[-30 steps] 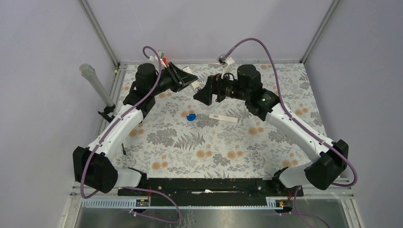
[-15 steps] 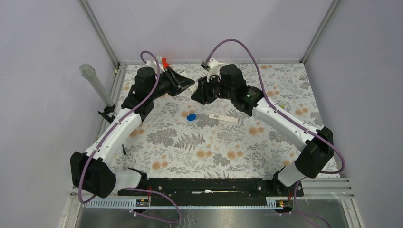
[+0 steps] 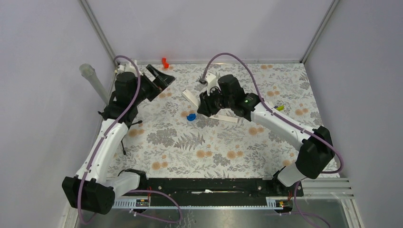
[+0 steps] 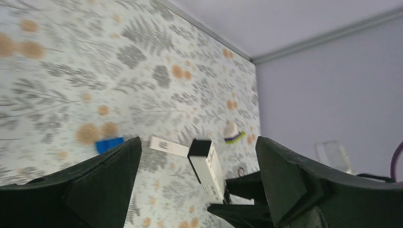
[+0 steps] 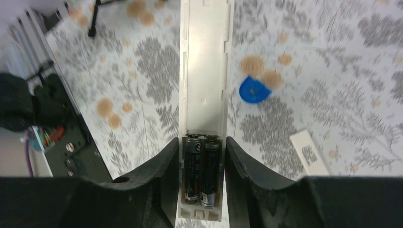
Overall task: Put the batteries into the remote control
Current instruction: Place the remote control at the center of the board.
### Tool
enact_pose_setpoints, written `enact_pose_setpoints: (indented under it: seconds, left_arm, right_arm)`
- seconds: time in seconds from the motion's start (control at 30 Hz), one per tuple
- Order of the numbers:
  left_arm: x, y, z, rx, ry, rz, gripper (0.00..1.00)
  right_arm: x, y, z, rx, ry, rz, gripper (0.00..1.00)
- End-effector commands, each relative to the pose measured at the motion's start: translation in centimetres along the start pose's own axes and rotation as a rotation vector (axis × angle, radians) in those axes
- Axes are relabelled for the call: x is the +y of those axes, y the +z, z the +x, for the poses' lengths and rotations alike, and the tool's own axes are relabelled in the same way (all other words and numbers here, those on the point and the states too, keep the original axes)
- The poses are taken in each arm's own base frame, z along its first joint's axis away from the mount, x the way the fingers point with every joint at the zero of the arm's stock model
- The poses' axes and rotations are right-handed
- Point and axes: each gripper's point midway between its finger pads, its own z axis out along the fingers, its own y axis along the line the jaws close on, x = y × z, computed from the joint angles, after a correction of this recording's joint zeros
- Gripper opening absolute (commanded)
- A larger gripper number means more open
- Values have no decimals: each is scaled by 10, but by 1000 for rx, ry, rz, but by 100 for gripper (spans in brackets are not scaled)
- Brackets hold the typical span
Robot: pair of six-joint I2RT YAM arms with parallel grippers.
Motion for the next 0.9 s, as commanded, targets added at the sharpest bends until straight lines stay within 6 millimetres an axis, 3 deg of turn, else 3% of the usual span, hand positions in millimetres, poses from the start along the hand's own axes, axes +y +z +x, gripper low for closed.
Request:
enact_pose_setpoints:
  seconds: [0.0, 0.17, 0.33, 0.5, 0.63, 0.87]
  left_arm:
    - [30, -23, -21, -101, 84, -112, 96]
    - [45, -27, -15, -57, 102, -120, 96]
    - [73, -16, 13, 56, 60, -155, 93]
    - [107, -9, 39, 124, -2, -228, 88]
    - [119, -5, 51, 147, -27, -231, 86]
    - [137, 5, 69, 191, -44, -238, 84]
  right_arm:
    - [-1, -3, 34, 106, -87, -36, 25]
    - [-15, 13, 86, 278, -60, -12, 24]
    - [-24, 28, 137, 417, -131, 36, 28]
    - [-46, 31, 189, 614, -235, 96, 28]
    - [-55, 29, 201, 651, -284, 112, 29]
    - [-65, 22, 228, 734, -299, 150, 42]
